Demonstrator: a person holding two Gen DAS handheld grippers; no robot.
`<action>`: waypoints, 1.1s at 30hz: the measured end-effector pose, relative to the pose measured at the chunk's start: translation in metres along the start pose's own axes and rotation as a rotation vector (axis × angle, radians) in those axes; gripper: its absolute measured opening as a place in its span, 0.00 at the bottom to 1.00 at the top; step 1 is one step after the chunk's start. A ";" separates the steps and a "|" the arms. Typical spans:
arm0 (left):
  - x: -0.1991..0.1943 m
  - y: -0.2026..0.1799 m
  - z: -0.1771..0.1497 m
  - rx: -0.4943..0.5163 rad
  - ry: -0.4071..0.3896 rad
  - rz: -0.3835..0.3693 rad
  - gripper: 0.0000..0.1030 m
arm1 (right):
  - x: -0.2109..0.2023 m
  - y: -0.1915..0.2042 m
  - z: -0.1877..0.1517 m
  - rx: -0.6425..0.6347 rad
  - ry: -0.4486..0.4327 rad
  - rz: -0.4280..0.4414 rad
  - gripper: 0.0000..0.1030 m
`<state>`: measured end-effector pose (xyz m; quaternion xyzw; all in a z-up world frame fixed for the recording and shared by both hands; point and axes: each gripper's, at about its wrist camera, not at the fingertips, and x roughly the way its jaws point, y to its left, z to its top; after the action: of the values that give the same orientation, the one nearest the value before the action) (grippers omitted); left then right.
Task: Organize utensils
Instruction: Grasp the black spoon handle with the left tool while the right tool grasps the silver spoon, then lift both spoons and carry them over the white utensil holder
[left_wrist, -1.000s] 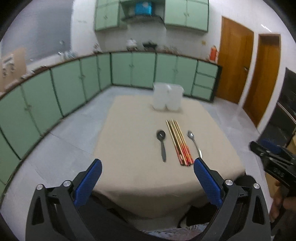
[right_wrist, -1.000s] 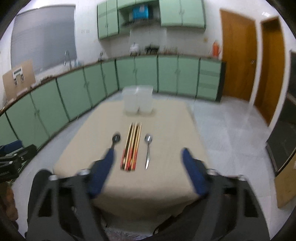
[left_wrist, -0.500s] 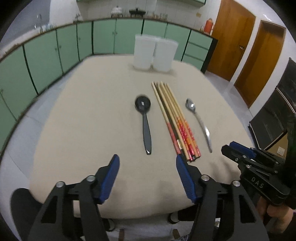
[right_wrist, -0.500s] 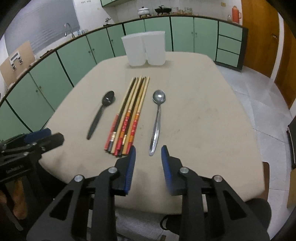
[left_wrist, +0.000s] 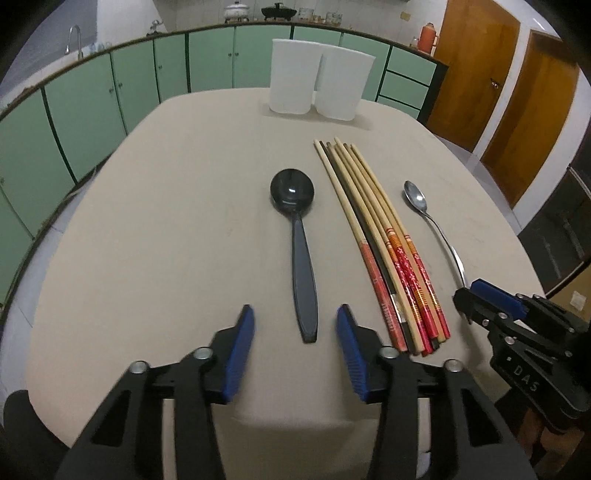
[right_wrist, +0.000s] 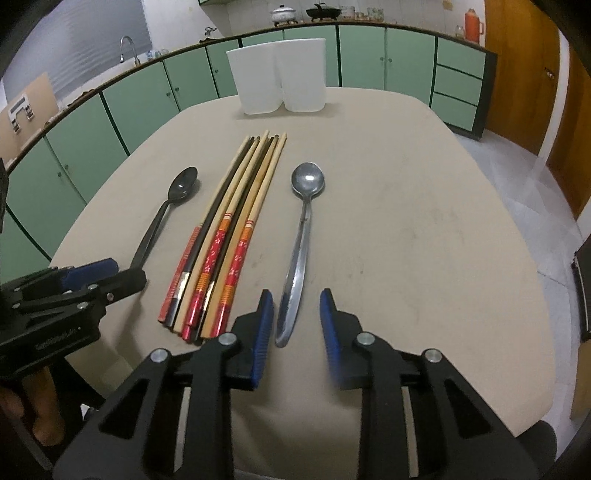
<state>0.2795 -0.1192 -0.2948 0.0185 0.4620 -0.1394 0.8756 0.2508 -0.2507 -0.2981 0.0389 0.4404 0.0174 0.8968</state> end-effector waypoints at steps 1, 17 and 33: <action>0.000 0.000 -0.001 0.003 -0.006 0.002 0.30 | 0.000 0.000 0.000 -0.005 -0.005 -0.002 0.21; -0.052 0.010 0.024 0.002 -0.102 -0.049 0.11 | -0.048 -0.001 0.034 0.011 -0.131 0.031 0.09; -0.083 0.020 0.063 0.053 -0.062 -0.079 0.11 | -0.072 -0.003 0.080 -0.040 -0.117 0.043 0.02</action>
<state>0.2904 -0.0913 -0.1930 0.0190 0.4313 -0.1867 0.8825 0.2708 -0.2633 -0.1930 0.0317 0.3856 0.0431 0.9211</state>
